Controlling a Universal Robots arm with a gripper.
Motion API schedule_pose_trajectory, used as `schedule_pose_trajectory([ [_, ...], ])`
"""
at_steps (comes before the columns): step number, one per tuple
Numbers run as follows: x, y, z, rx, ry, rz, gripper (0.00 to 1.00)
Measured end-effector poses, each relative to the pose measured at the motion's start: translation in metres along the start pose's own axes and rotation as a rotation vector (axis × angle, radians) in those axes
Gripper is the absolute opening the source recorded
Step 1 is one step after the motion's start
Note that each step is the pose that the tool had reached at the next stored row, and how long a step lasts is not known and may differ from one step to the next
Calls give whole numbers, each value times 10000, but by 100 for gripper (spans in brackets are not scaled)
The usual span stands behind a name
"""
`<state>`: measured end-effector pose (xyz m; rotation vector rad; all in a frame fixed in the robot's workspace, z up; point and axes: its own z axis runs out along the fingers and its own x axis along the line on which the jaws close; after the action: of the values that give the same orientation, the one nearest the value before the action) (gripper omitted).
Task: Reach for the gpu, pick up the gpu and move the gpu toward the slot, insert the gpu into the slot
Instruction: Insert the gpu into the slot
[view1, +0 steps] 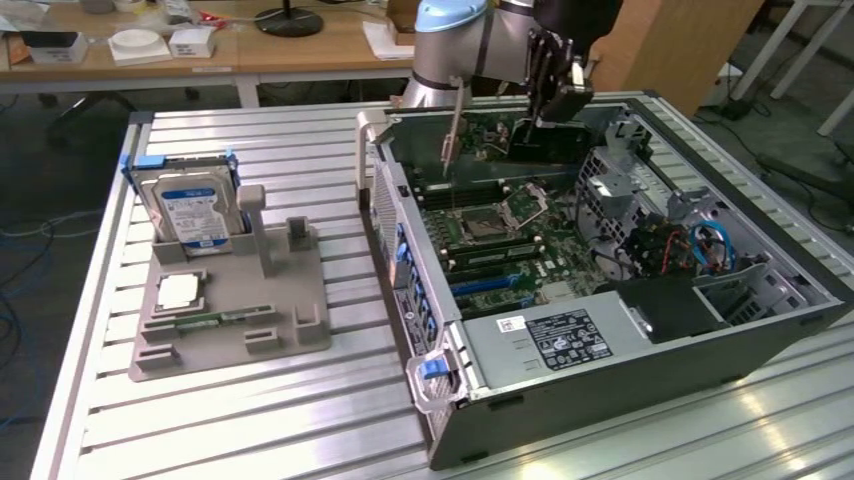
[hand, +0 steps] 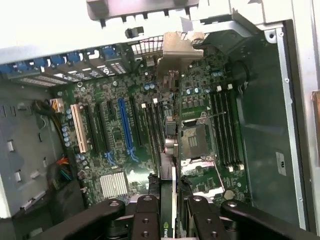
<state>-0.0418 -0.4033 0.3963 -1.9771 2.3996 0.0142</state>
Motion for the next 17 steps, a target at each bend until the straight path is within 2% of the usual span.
schedule_pose_trajectory([
  [9,12,-1,59,151,-45,-821,26],
  [12,14,-1,87,180,-52,-920,26],
  [17,33,-3,137,184,-56,-924,26],
])
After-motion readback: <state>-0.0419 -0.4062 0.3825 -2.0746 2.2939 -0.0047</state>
